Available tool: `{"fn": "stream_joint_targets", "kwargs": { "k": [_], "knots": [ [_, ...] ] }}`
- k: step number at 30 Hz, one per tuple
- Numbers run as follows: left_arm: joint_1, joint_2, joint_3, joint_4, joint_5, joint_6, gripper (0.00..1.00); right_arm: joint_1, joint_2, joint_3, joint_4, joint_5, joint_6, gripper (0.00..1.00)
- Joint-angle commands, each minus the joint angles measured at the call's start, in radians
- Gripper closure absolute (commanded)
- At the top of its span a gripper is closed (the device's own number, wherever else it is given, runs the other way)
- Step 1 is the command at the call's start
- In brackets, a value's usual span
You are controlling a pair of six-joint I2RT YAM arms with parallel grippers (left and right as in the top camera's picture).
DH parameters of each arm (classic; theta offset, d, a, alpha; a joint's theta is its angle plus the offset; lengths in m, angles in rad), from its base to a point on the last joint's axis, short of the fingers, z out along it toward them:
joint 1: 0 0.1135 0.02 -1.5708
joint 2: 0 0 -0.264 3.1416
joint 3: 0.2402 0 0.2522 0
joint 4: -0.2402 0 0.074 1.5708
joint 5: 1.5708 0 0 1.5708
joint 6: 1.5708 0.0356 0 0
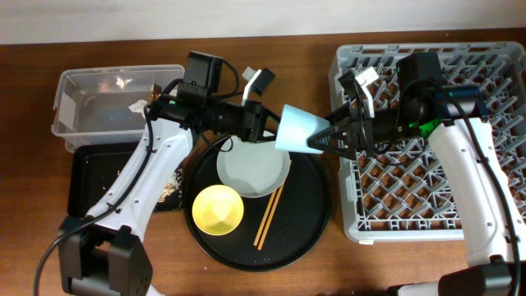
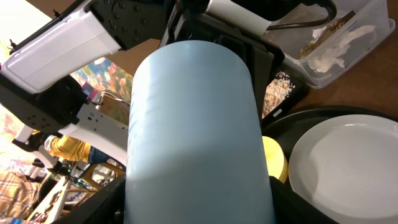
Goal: Sort waste into correct bins and load items into the dishwasher rack
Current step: 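Hand the blue cup from the left gripper to the right gripper, then place the blue cup in the rack with the right gripper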
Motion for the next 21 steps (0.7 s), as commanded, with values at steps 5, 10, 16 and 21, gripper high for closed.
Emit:
{"fn": "stream_joint_targets", "kwargs": {
  "k": [5, 10, 16, 21],
  "knots": [
    [-0.006, 0.002, -0.003, 0.001, -0.12, -0.001, 0.52, 0.01, 0.003, 0.001, -0.015, 0.093, 0.003, 0.38],
    [0.002, 0.001, -0.003, -0.137, -0.498, 0.076, 0.46, 0.006, 0.002, 0.004, -0.065, 0.394, 0.024, 0.46],
    [0.129, -0.089, -0.003, -0.406, -0.985, 0.138, 0.42, -0.162, 0.0, 0.134, -0.103, 0.99, 0.464, 0.46],
    [0.175, -0.206, -0.003, -0.457, -1.143, 0.137, 0.41, -0.355, 0.009, 0.158, -0.098, 1.304, 0.626, 0.46]
  ]
}}
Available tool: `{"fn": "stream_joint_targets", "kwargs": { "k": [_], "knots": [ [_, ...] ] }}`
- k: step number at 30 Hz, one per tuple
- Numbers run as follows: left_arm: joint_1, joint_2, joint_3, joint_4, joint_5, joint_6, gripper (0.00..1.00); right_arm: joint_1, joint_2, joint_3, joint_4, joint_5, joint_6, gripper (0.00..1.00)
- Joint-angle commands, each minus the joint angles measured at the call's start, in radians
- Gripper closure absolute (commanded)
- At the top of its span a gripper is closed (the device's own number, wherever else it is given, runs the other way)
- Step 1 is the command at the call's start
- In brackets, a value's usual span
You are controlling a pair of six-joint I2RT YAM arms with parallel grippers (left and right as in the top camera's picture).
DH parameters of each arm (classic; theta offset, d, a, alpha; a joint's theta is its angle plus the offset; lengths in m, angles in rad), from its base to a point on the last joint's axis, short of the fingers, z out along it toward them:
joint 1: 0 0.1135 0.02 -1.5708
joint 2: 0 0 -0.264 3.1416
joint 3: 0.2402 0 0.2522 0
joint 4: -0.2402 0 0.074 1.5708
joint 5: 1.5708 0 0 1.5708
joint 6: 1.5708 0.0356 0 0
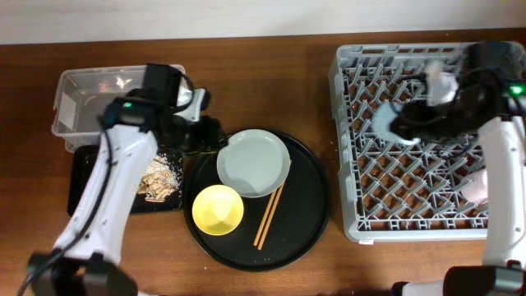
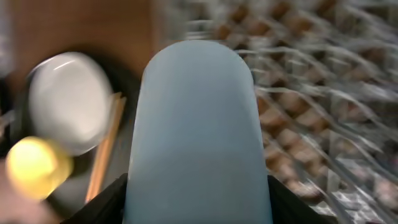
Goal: Sort waste into correct bins and load items into the dishwasher rack
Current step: 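Place the blue cup in the rack with the right gripper, then grasp the yellow bowl with the right gripper and place it in the rack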
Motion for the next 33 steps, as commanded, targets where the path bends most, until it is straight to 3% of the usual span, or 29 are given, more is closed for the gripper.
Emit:
{"fn": "stream_joint_targets", "kwargs": {
  "k": [1, 6, 10, 13, 17, 22, 27, 33],
  "knots": [
    [0.008, -0.086, 0.002, 0.0, -0.122, 0.021, 0.4, -0.126, 0.018, 0.021, 0.011, 0.26, 0.143, 0.46],
    [0.008, -0.089, 0.002, -0.001, -0.121, 0.021, 0.4, -0.304, 0.116, 0.021, 0.028, 0.259, 0.182, 0.46],
    [0.007, -0.089, 0.002, -0.001, -0.121, 0.021, 0.4, -0.348, 0.224, 0.021, 0.027, 0.206, 0.188, 0.46],
    [0.006, -0.089, 0.002, -0.001, -0.121, 0.021, 0.4, -0.348, 0.286, 0.021, 0.032, 0.196, 0.188, 0.35],
    [0.006, -0.089, 0.002, -0.001, -0.121, 0.021, 0.35, -0.348, 0.29, 0.023, 0.045, 0.097, 0.188, 0.12],
    [0.006, -0.089, 0.002, -0.053, -0.222, 0.021, 0.28, -0.332, 0.214, 0.089, -0.023, -0.013, 0.161, 0.15],
    [0.006, -0.089, 0.002, -0.098, -0.299, 0.021, 0.26, -0.093, 0.033, 0.1, -0.064, -0.027, 0.131, 0.15],
    [0.006, -0.089, 0.002, -0.119, -0.297, 0.01, 0.27, 0.309, 0.033, 0.073, -0.122, -0.021, 0.12, 0.15]
  ]
}}
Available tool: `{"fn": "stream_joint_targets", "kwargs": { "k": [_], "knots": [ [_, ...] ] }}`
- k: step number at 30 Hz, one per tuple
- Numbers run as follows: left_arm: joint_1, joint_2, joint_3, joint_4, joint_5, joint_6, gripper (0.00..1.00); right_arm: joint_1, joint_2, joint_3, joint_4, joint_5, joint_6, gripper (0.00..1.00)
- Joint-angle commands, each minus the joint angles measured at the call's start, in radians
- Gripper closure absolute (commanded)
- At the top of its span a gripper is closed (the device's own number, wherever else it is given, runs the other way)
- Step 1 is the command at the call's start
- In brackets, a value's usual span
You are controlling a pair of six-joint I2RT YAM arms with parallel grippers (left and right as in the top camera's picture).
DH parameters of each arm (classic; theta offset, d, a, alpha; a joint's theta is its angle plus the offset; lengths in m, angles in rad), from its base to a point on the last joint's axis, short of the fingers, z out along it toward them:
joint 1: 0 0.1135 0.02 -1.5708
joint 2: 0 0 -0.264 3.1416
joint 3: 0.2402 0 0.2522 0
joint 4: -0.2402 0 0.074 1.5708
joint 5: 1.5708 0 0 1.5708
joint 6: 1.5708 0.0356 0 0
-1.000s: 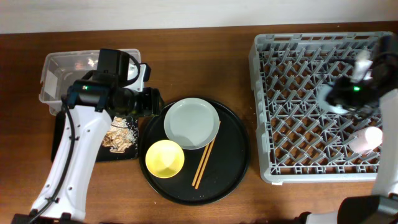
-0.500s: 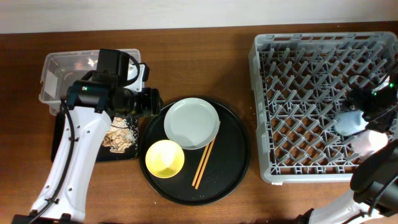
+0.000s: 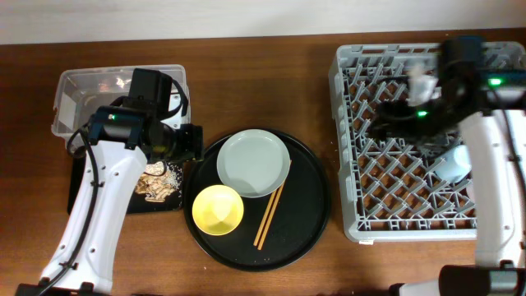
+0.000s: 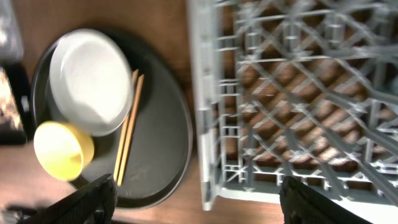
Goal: Sort waste into correct bins and load items into the dishwasher rack
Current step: 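Grasp the yellow bowl with the right gripper and place it in the rack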
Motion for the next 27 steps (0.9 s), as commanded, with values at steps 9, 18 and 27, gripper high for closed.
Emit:
{"fn": "stream_joint_targets", "kwargs": {
  "k": [9, 18, 27],
  "knots": [
    [0.049, -0.009, -0.002, -0.117, -0.154, -0.09, 0.25, 0.541, 0.006, -0.293, 0.291, -0.017, 0.169, 0.14],
    [0.178, -0.009, -0.002, -0.13, -0.149, -0.097, 0.13, 0.882, 0.311, -0.451, 0.671, 0.004, 0.446, 0.37],
    [0.178, -0.009, -0.002, -0.129, -0.149, -0.097, 0.13, 0.866, 0.321, -0.446, 0.712, 0.065, 0.534, 0.96]
  ]
}}
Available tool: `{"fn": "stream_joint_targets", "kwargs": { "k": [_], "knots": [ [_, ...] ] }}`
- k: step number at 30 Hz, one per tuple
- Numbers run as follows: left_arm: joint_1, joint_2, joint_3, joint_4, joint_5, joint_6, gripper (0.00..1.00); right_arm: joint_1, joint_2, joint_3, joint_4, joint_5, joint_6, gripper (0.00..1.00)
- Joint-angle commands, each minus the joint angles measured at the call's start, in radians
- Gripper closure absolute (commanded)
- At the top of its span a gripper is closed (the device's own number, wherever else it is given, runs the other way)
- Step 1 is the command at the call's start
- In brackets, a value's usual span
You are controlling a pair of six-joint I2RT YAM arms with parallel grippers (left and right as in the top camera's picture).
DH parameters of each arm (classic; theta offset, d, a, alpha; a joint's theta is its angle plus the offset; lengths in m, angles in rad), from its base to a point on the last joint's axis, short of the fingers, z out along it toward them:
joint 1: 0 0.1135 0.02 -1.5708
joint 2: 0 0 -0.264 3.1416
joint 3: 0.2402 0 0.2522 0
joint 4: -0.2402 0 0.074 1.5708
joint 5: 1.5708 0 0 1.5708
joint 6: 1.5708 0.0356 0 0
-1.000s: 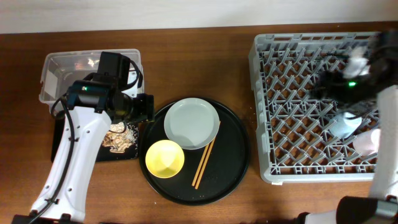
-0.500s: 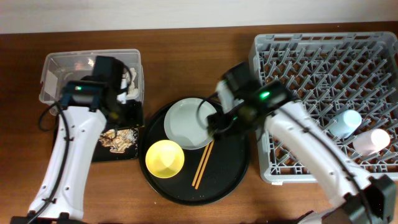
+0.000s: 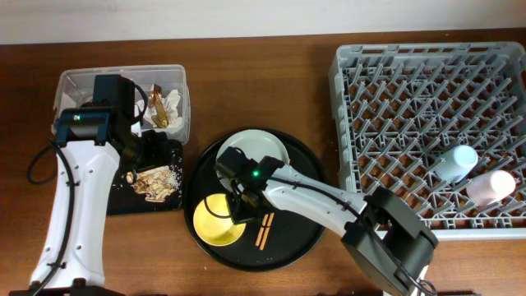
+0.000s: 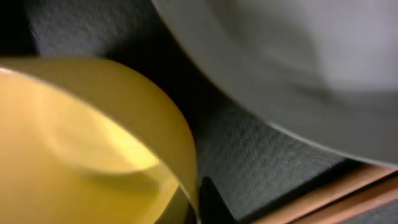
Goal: Sort waste into correct bins and load items into the dishwasher rack
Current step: 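Grasp the yellow bowl with the right gripper and place it in the rack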
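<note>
On the round black tray (image 3: 308,205) my right gripper (image 3: 237,205) sits at the rim of the yellow bowl (image 3: 209,228). In the right wrist view the bowl (image 4: 74,143) fills the left, and my right gripper (image 4: 196,208) pinches its rim. The grey plate (image 3: 259,152) (image 4: 298,56) and the chopsticks (image 3: 265,232) (image 4: 336,199) lie beside it. A light blue cup (image 3: 454,161) lies in the grey dishwasher rack (image 3: 339,123). My left gripper (image 3: 156,150) hangs over the black rectangular tray (image 3: 156,201); its jaws do not show.
A clear bin (image 3: 82,90) at the back left holds wrappers and paper (image 3: 168,107). Food scraps (image 3: 152,179) lie on the rectangular tray. A pink cup (image 3: 491,186) lies in the rack next to the blue one.
My right gripper was empty over the rack; it is now down on the round tray, shut on the yellow bowl's rim. The left gripper has drawn back left, over the scrap tray.
Both grippers met at the blue cup above the plate. Then my right gripper held the cup over the rack, and the left arm was back by the scrap tray. Then the cup lay in the rack, let go. Now the right gripper is at the yellow bowl.
</note>
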Motion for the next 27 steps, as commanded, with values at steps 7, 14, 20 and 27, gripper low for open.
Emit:
{"fn": "stream_joint_targets", "kwargs": {
  "k": [7, 14, 20, 27],
  "knots": [
    [0.004, -0.009, -0.002, 0.0, -0.006, -0.011, 0.13, -0.29, -0.452, 0.082, -0.192, 0.311, -0.241, 0.96],
    [0.004, -0.009, -0.002, 0.019, -0.005, -0.011, 0.13, -0.764, -0.623, 0.083, 0.028, 0.714, -0.548, 0.96],
    [0.004, -0.009, -0.002, 0.046, 0.002, -0.011, 0.13, -1.077, -0.448, 0.083, 0.423, 0.895, -0.807, 0.96],
    [0.004, -0.009, -0.002, 0.049, 0.002, -0.011, 0.13, -1.147, -0.028, 0.083, 0.902, 1.346, -1.19, 0.96]
  ]
}}
